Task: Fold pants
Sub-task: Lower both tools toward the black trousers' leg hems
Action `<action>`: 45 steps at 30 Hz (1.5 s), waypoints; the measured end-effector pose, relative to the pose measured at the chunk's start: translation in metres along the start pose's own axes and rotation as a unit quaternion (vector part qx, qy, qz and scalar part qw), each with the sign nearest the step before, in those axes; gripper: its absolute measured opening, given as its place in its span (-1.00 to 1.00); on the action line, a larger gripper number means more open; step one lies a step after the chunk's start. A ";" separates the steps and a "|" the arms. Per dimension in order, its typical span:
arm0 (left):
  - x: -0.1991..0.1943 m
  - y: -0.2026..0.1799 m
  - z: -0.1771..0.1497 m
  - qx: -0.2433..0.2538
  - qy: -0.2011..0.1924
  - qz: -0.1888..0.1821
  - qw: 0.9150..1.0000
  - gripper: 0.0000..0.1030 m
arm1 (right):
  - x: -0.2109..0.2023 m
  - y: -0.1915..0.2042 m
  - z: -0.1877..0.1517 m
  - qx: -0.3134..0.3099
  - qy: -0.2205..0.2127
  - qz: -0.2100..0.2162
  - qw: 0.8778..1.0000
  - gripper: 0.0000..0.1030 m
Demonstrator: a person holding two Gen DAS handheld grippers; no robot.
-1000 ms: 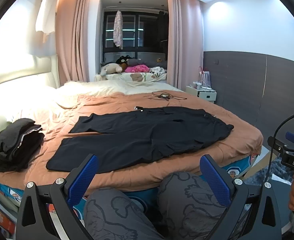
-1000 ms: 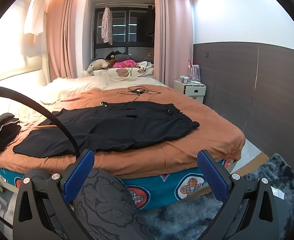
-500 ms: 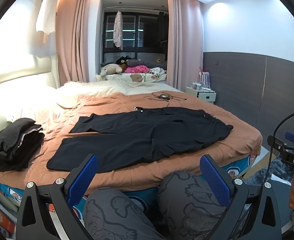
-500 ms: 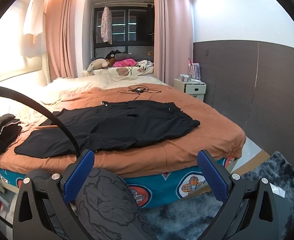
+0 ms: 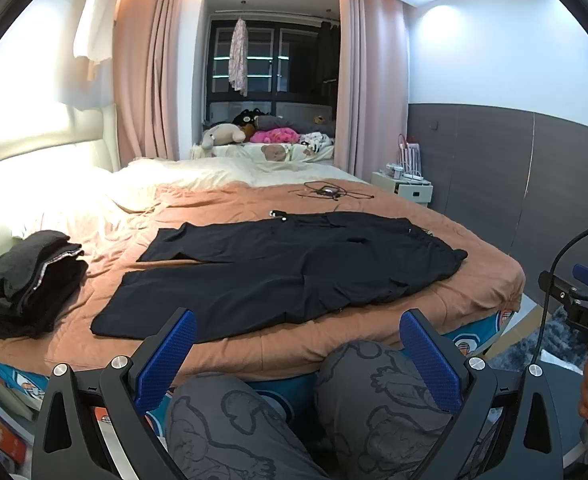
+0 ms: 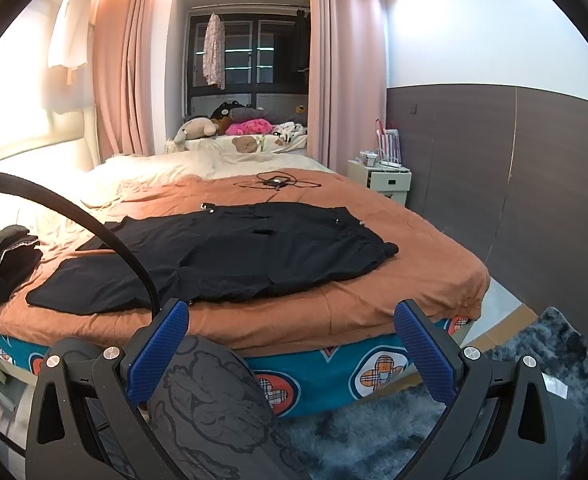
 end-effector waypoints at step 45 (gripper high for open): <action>0.148 0.157 -0.024 -0.125 0.124 0.102 0.979 0.90 | 0.154 -0.058 0.041 0.054 0.100 -0.026 0.993 1.00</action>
Point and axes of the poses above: each gripper's, at about its wrist camera, not at the fingertips, and x roughly the way its jaws point, y to its left, z to its top, the point moved 5 cm from there along x, roughly the way its jaws point, and after that the axes turned 1 degree about -y, right-handed, at the moved point
